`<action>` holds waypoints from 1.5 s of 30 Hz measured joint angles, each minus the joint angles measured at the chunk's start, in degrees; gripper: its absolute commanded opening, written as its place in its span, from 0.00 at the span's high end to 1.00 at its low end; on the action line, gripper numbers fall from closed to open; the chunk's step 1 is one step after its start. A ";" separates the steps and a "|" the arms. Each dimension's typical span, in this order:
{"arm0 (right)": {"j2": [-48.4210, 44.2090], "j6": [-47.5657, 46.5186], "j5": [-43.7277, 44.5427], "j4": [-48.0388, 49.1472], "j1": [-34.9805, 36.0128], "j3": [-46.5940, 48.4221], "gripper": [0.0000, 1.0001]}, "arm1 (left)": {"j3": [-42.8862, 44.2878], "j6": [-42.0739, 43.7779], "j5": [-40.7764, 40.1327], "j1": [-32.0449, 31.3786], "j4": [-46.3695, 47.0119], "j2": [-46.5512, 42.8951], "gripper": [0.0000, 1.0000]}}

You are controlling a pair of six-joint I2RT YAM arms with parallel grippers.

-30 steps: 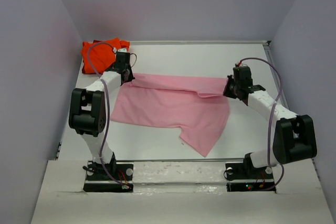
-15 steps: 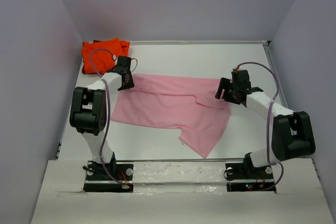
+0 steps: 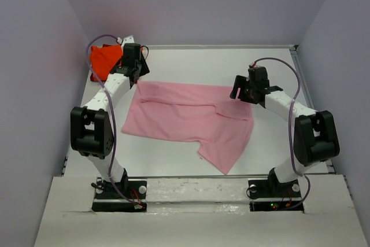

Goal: Fold and stack the t-shirts
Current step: Fold the flattened T-shirt at the center of the board.

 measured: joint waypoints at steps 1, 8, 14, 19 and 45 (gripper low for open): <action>0.98 0.00 -0.07 0.28 0.33 0.11 0.23 | -0.04 -0.37 0.85 -0.24 0.39 1.03 0.54; 8.22 0.20 -1.57 1.29 1.90 1.31 0.23 | -2.08 -2.93 6.19 -2.38 2.84 9.70 0.55; 9.86 0.68 -1.62 1.36 2.08 2.95 0.23 | -4.22 -3.23 7.91 -3.76 4.09 12.61 0.56; 11.34 0.83 0.35 0.00 2.08 7.56 0.21 | -4.42 -3.23 8.20 -3.82 5.25 13.81 0.56; 21.70 -0.59 2.43 -8.28 0.15 19.19 0.19 | -0.70 -1.70 4.22 -3.80 0.76 19.06 0.60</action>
